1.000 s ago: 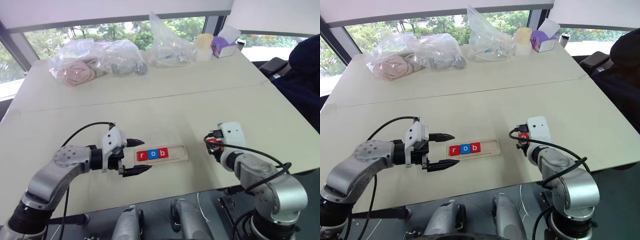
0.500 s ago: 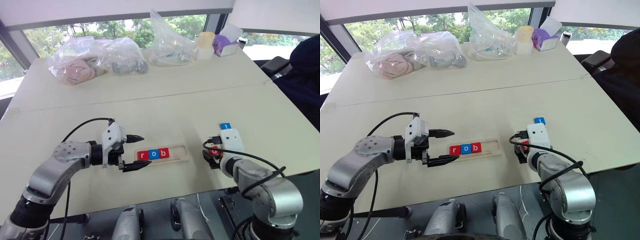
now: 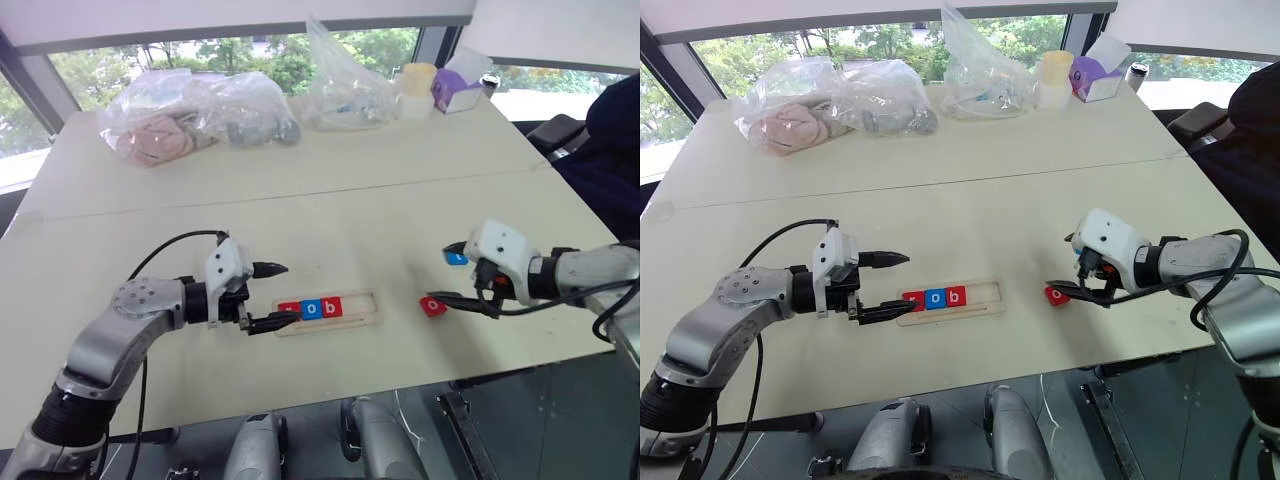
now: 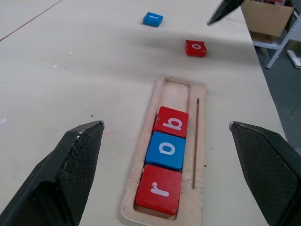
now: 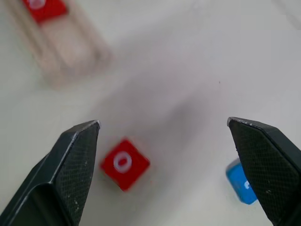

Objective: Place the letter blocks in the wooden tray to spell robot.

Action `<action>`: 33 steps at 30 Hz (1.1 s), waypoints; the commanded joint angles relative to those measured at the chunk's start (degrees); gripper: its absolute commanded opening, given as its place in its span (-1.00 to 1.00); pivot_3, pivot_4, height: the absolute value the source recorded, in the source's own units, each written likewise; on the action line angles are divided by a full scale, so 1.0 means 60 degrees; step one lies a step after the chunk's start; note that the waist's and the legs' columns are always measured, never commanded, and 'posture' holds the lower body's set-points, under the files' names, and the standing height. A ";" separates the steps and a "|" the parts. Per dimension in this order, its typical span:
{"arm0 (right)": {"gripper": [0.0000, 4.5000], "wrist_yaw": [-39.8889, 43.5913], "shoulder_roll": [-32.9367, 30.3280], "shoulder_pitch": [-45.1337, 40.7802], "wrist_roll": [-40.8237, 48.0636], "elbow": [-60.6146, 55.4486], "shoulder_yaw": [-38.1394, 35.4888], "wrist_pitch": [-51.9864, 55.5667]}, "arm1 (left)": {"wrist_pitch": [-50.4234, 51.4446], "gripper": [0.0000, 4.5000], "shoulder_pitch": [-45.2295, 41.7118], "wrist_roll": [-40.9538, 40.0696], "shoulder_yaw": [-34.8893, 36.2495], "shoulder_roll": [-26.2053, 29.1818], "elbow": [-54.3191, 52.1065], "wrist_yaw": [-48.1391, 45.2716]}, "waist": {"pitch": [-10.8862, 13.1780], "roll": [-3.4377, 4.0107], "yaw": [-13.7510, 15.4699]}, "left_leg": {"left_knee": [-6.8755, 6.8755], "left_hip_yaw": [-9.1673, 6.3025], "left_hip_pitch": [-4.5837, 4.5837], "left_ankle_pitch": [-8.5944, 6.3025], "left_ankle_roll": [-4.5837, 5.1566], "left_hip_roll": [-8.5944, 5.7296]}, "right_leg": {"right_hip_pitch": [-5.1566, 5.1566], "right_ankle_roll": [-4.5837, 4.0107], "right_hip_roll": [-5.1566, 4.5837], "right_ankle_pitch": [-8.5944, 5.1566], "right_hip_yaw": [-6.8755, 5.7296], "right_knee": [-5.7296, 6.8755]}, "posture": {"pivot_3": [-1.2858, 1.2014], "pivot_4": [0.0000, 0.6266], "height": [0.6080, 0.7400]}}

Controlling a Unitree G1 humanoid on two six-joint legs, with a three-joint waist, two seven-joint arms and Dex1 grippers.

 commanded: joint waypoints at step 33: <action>-0.50 0.3402 0.1276 -0.2369 -0.1663 0.5338 0.1765 -0.4192 | 0.0326 1.00 0.0117 -0.0092 0.0584 0.0209 -0.0895 0.0705 | -0.0001 0.0002 0.0235 | 0.0028 0.0010 0.0152 0.0001 -0.0003 0.0006 | 0.0161 0.0010 -0.0006 0.0020 -0.0001 0.0019 | 0.03 -0.52 1.00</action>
